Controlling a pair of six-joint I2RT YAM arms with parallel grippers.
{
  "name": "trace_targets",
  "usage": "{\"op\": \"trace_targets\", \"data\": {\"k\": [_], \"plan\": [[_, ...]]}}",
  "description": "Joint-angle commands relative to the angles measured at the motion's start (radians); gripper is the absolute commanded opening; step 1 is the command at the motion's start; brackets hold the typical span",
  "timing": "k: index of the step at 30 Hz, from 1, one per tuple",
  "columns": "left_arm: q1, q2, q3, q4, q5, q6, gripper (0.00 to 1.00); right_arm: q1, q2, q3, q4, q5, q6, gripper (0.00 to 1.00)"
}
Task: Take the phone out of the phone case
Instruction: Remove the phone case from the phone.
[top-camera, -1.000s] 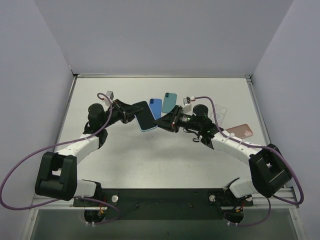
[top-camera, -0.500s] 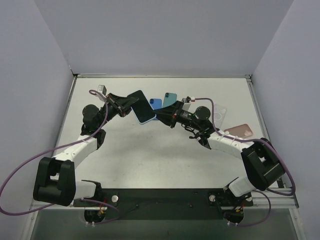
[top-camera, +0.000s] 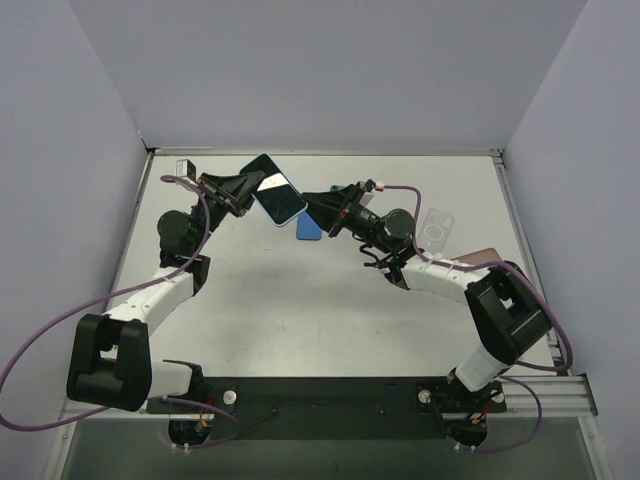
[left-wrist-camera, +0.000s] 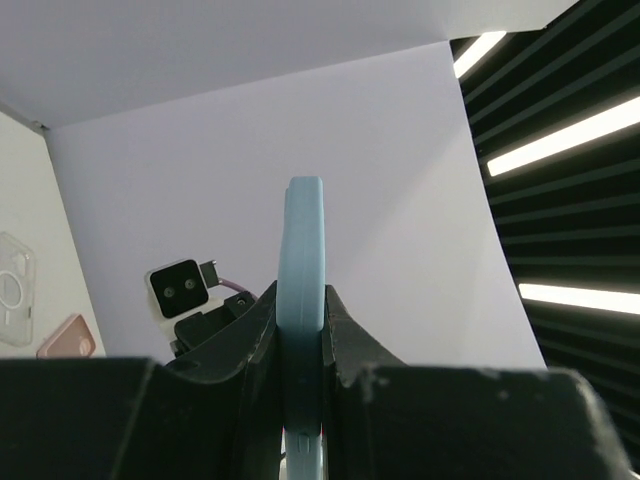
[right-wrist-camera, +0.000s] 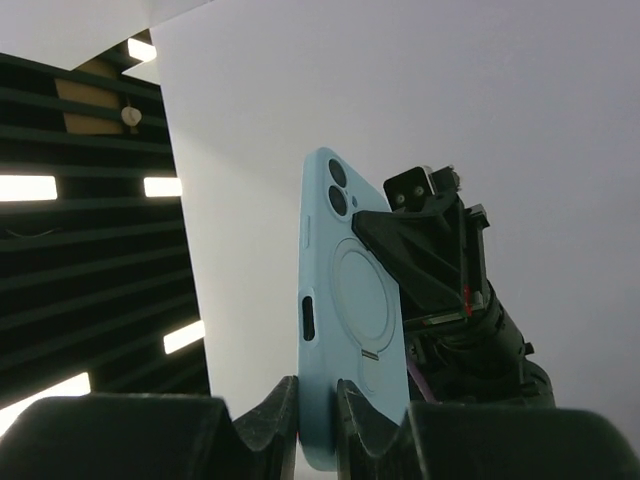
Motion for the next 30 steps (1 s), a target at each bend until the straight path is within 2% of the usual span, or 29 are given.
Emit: {"op": "trace_targets", "data": {"k": [1,14,20,23,25,26,27,29,30], "plan": [[-0.025,-0.032,0.085,0.286,-0.066,-0.132,0.0,0.054,0.111,0.012,0.289,0.075,0.245,0.0],[-0.045,-0.089,0.033,0.297,-0.19,-0.287,0.0,0.113,0.191,0.071,0.3,0.12,0.224,0.0],[-0.051,-0.112,0.044,0.286,-0.21,-0.31,0.0,0.148,0.251,0.131,0.286,0.103,0.199,0.0],[-0.051,-0.127,0.048,0.26,-0.206,-0.304,0.0,0.14,0.222,0.126,0.148,0.032,0.086,0.0],[-0.051,-0.139,0.047,0.248,-0.203,-0.304,0.0,0.133,0.175,0.124,-0.045,-0.033,0.002,0.0],[-0.052,-0.144,0.044,0.245,-0.2,-0.299,0.0,0.13,0.158,0.128,-0.123,-0.051,-0.106,0.0],[-0.052,-0.153,0.042,0.234,-0.199,-0.298,0.0,0.124,0.139,0.134,-0.288,-0.066,-0.162,0.0],[-0.052,-0.161,0.042,0.222,-0.19,-0.29,0.0,0.122,0.098,0.163,-0.447,-0.084,-0.329,0.0],[-0.052,-0.167,0.042,0.209,-0.19,-0.287,0.0,0.12,0.085,0.176,-0.614,-0.083,-0.391,0.0]]}}
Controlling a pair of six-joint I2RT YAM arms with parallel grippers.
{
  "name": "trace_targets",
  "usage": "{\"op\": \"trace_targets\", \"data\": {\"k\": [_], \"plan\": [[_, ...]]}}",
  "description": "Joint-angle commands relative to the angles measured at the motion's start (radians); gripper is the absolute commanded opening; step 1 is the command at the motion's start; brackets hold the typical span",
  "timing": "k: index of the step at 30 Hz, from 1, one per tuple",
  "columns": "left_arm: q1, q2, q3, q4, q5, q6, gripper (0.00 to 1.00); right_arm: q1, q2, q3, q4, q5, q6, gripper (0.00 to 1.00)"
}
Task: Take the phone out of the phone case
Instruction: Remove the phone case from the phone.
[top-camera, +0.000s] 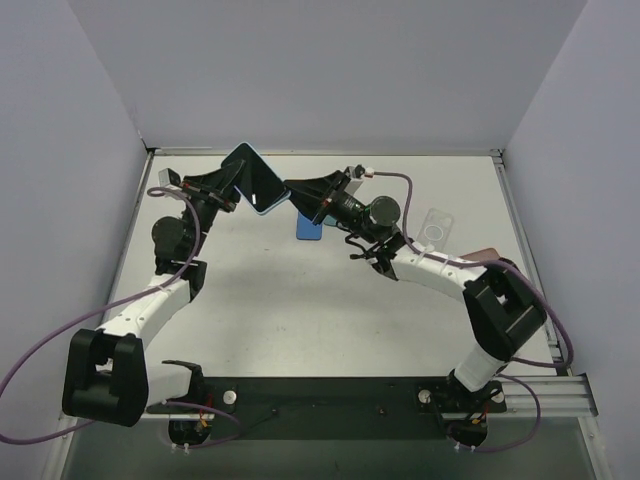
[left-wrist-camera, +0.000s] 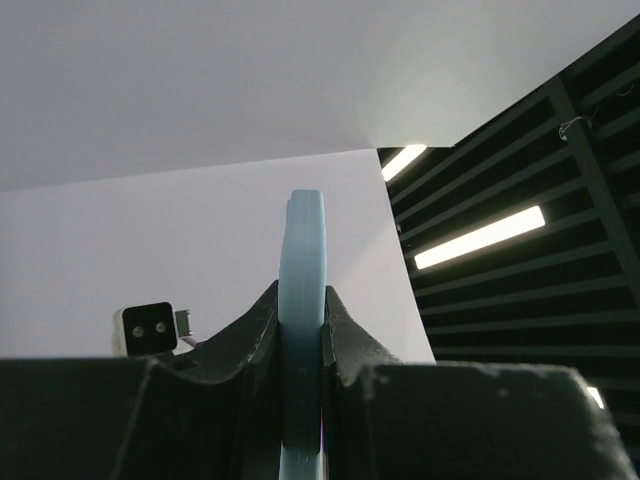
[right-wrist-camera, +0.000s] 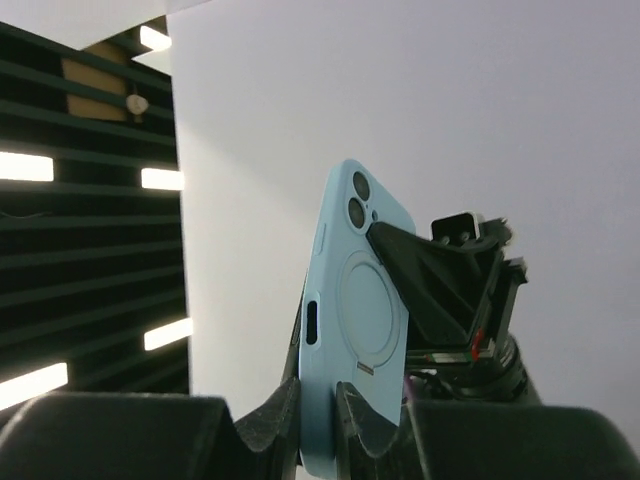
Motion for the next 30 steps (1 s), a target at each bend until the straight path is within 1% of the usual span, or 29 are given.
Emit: {"op": "trace_targets", "data": {"k": [1,2,3,8,9,11,13,16,18,19,22,23,25,26,28,29,30], "plan": [[-0.054,-0.107,0.07,0.212,0.05,-0.125,0.0,0.045,-0.038,0.051,-0.695,-0.195,-0.404,0.0],[-0.054,-0.111,0.07,0.205,0.054,-0.122,0.0,0.045,-0.044,0.065,-0.758,-0.184,-0.488,0.0],[-0.054,-0.111,0.068,0.201,0.055,-0.121,0.0,0.045,-0.052,0.077,-0.854,-0.178,-0.523,0.0],[-0.054,-0.114,0.079,0.159,0.104,-0.095,0.0,0.044,-0.04,0.186,-1.037,-0.193,-0.664,0.0],[-0.056,-0.12,0.082,0.121,0.112,-0.085,0.0,0.044,-0.035,0.198,-1.076,-0.198,-0.682,0.0],[-0.056,-0.121,0.097,0.072,0.152,-0.053,0.0,0.044,-0.025,0.235,-1.125,-0.209,-0.741,0.06],[-0.059,-0.121,0.111,0.034,0.182,-0.029,0.0,0.045,-0.009,0.281,-1.171,-0.232,-0.784,0.15],[-0.065,-0.108,0.12,0.0,0.221,-0.015,0.0,0.041,0.009,0.315,-1.171,-0.268,-0.798,0.19],[-0.069,-0.104,0.113,0.011,0.219,-0.015,0.0,0.039,0.027,0.33,-1.142,-0.292,-0.794,0.19],[-0.073,-0.104,0.11,0.009,0.218,-0.012,0.0,0.039,0.037,0.34,-1.128,-0.327,-0.778,0.22],[-0.091,-0.098,0.102,0.012,0.218,0.001,0.0,0.039,0.069,0.341,-1.024,-0.383,-0.703,0.24],[-0.099,-0.089,0.099,0.02,0.215,0.004,0.0,0.039,0.078,0.338,-0.951,-0.394,-0.677,0.24],[-0.126,-0.081,0.091,0.032,0.207,0.011,0.0,0.041,0.112,0.346,-0.88,-0.436,-0.628,0.25],[-0.135,-0.072,0.085,0.041,0.205,0.011,0.0,0.042,0.126,0.347,-0.779,-0.448,-0.553,0.24],[-0.152,-0.062,0.076,0.061,0.202,0.014,0.0,0.042,0.167,0.337,-0.655,-0.471,-0.461,0.25],[-0.157,-0.048,0.071,0.079,0.205,0.013,0.0,0.042,0.181,0.332,-0.522,-0.489,-0.374,0.24],[-0.163,-0.042,0.059,0.09,0.207,0.01,0.0,0.042,0.207,0.329,-0.457,-0.497,-0.323,0.22]]}}
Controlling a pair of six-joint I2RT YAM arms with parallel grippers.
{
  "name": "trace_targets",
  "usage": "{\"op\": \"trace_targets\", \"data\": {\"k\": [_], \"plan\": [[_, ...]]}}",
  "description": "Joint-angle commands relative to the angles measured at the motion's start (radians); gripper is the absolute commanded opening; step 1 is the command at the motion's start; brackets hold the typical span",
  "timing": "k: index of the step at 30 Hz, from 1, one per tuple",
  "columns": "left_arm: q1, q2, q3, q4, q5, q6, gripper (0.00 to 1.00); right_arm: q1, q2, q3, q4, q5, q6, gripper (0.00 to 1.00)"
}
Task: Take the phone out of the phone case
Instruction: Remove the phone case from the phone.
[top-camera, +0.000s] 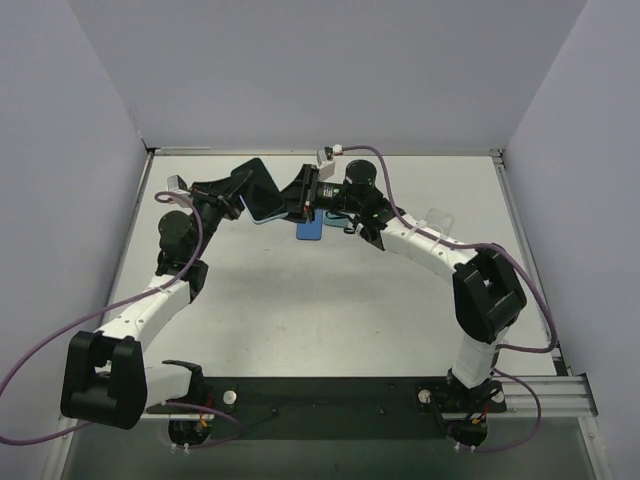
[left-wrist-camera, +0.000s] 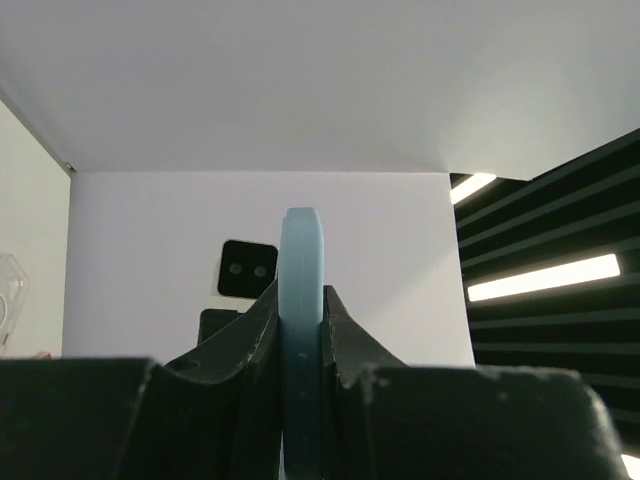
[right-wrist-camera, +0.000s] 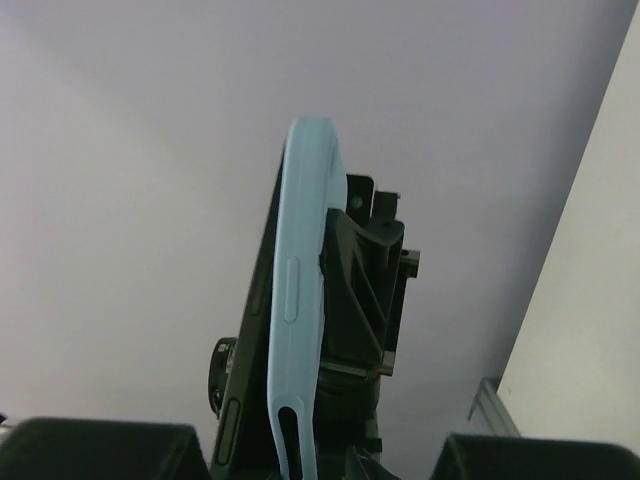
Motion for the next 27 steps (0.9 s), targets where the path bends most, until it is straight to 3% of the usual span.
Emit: {"op": "trace_targets", "data": {"k": [1,3,7,10,12,15,16,19,20,23,27], "plan": [[-0.151,-0.006,0.056,0.329,0.2,-0.039,0.0,0.078,0.151,-0.033,0.293,-0.07,0.287,0.18],[-0.151,0.005,0.032,0.35,0.206,-0.041,0.0,0.073,0.164,-0.061,0.404,-0.07,0.351,0.0],[-0.146,0.009,0.007,0.332,0.229,-0.009,0.0,0.032,0.117,-0.156,0.394,-0.035,0.318,0.0],[-0.142,0.002,0.018,0.222,0.27,0.077,0.0,-0.008,0.04,-0.242,0.29,-0.007,0.213,0.0],[-0.137,-0.012,0.021,0.111,0.295,0.159,0.02,-0.051,-0.036,-0.289,0.133,0.016,0.128,0.0],[-0.134,-0.008,0.032,0.004,0.322,0.233,0.21,-0.109,-0.124,-0.327,-0.059,0.042,-0.023,0.0],[-0.134,-0.002,0.033,-0.002,0.335,0.244,0.41,-0.12,-0.145,-0.335,-0.094,0.051,-0.049,0.0],[-0.137,0.04,0.035,-0.012,0.384,0.266,0.64,-0.165,-0.216,-0.351,-0.322,0.098,-0.19,0.0],[-0.137,0.058,0.035,-0.01,0.404,0.272,0.77,-0.172,-0.233,-0.349,-0.372,0.118,-0.257,0.0],[-0.143,0.081,0.038,-0.038,0.427,0.309,0.88,-0.201,-0.299,-0.349,-0.496,0.171,-0.355,0.0],[-0.148,0.095,0.035,-0.091,0.436,0.365,0.9,-0.215,-0.34,-0.319,-0.662,0.272,-0.486,0.0]]}}
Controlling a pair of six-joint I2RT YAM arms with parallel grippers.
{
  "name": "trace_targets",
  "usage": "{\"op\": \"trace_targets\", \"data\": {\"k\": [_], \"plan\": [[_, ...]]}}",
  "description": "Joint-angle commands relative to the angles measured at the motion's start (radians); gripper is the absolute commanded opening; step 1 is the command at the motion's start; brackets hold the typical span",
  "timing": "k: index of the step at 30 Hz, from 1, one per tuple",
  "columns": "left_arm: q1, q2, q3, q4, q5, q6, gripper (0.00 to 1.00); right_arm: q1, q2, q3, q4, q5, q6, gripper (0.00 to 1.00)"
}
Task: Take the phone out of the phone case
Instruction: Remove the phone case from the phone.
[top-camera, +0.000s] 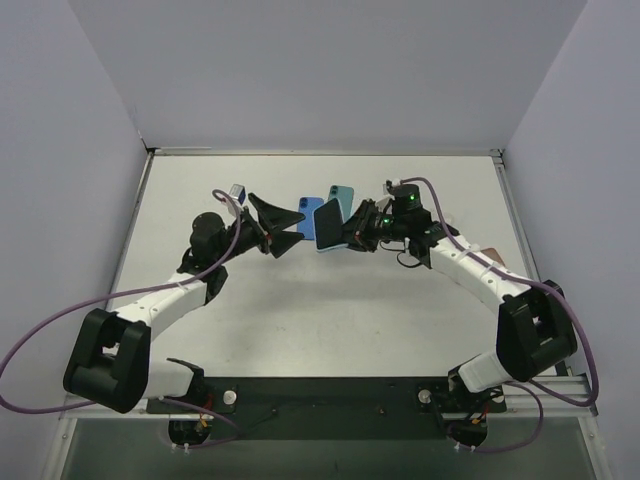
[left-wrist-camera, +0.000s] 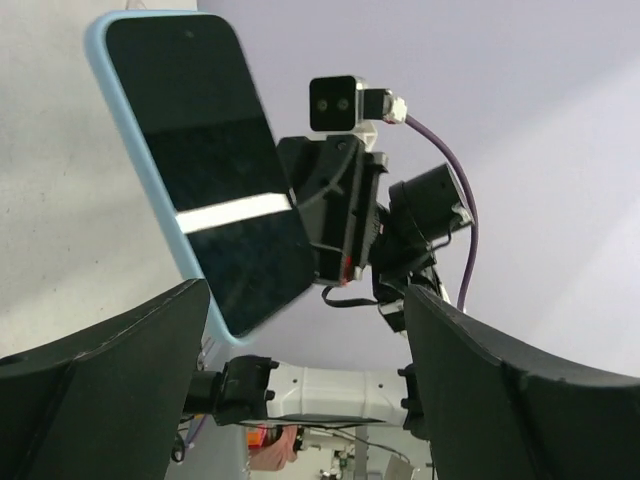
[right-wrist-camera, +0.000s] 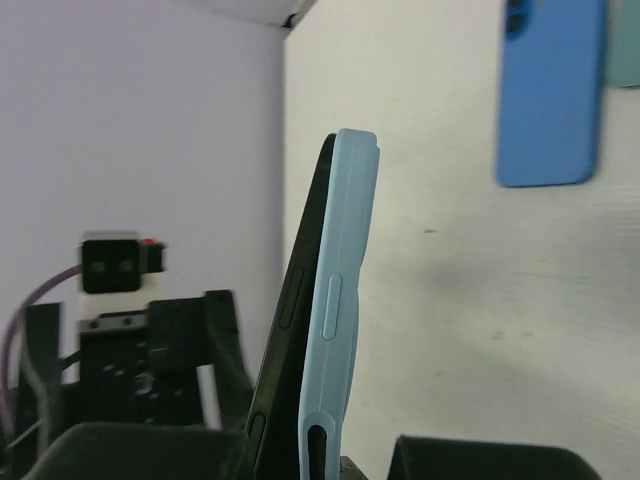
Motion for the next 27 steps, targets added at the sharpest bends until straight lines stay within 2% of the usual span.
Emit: {"op": "trace_targets", "data": {"k": [1,5,7,11,13,18,23,27], "plan": [[-0.002,-0.005,0.054,0.019,0.079,0.085,0.9,-0.02,-0.066,0.025,-0.315,0.181,-0.231,0.0],[-0.002,0.003,0.051,-0.045,0.083,0.141,0.91,-0.014,-0.087,0.039,-0.43,0.291,-0.339,0.0],[-0.005,0.012,0.075,-0.184,0.074,0.235,0.91,0.01,-0.093,0.039,-0.498,0.401,-0.411,0.0],[-0.051,0.044,0.106,-0.353,0.007,0.37,0.93,0.104,-0.084,0.045,-0.604,0.638,-0.52,0.0],[-0.075,0.076,0.117,-0.395,-0.01,0.418,0.92,0.141,-0.069,0.03,-0.619,0.742,-0.547,0.0],[-0.156,0.151,0.152,-0.49,-0.03,0.508,0.89,0.233,-0.029,-0.051,-0.55,0.842,-0.566,0.0],[-0.172,0.188,0.07,-0.388,-0.041,0.47,0.88,0.289,0.031,-0.108,-0.469,0.873,-0.589,0.0],[-0.177,0.2,0.037,-0.372,-0.059,0.474,0.88,0.343,0.101,-0.127,-0.412,0.902,-0.607,0.0]]}}
